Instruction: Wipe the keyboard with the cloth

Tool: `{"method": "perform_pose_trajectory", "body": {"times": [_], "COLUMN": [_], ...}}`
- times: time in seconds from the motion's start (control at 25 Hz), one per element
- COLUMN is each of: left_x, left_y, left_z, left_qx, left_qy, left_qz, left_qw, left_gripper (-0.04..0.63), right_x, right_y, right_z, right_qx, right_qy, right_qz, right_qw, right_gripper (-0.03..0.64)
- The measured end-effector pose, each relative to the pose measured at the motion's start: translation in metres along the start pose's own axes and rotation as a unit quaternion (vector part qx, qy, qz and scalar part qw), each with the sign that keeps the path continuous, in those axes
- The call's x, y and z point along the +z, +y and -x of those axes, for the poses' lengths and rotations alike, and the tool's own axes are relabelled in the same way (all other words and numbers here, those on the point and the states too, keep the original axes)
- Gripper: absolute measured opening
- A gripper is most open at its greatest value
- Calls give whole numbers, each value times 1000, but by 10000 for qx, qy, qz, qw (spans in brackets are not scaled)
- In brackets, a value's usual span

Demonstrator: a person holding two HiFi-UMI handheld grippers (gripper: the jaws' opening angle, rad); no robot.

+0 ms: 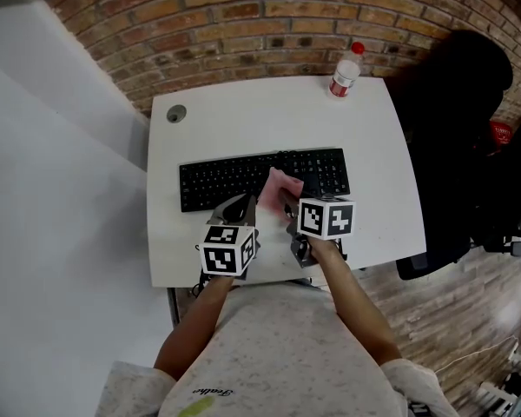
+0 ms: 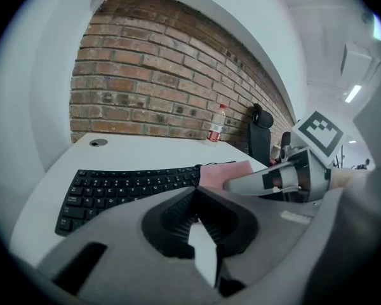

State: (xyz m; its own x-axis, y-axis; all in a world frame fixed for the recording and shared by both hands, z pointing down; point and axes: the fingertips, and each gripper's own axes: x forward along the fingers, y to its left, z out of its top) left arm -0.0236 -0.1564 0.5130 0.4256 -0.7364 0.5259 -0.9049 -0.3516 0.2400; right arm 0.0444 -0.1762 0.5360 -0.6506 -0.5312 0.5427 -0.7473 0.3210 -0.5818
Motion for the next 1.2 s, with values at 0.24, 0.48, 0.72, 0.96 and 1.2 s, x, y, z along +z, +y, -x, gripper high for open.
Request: {"method": "perform_pose_trajectory", "body": {"times": [0.24,0.48,0.72,0.96,1.2], "left_x": [2,8,11,17,18], "left_y": [-19,-37,-54,-78,-99], "left_z": [-13,-27,-44,-62,-78], "left_qx": [-46,-106,-173,-279,-329], "left_qy": [23,20,51,13,13], "left_qz": [-16,-93,-137,-152,-172], "left_qw": [10000,9999,9997,9995,9993], "left_gripper": [-5,-6,-6,-6,-6], "right_x": [8,15,19,24,28], "right_y": [-19,-38,-62,-85,-110], "right_z": [17,29,42,55,70], "right_qx": [-21,-44,-126,-223,-295], "right_qy": [-94,-174,-216,-217,-243], "right_qz": [-24,-104,-173,-171,-175], "right_qw": [10000,9998,9995,9994,9991], "right_gripper": [20,20,20,20,20]}}
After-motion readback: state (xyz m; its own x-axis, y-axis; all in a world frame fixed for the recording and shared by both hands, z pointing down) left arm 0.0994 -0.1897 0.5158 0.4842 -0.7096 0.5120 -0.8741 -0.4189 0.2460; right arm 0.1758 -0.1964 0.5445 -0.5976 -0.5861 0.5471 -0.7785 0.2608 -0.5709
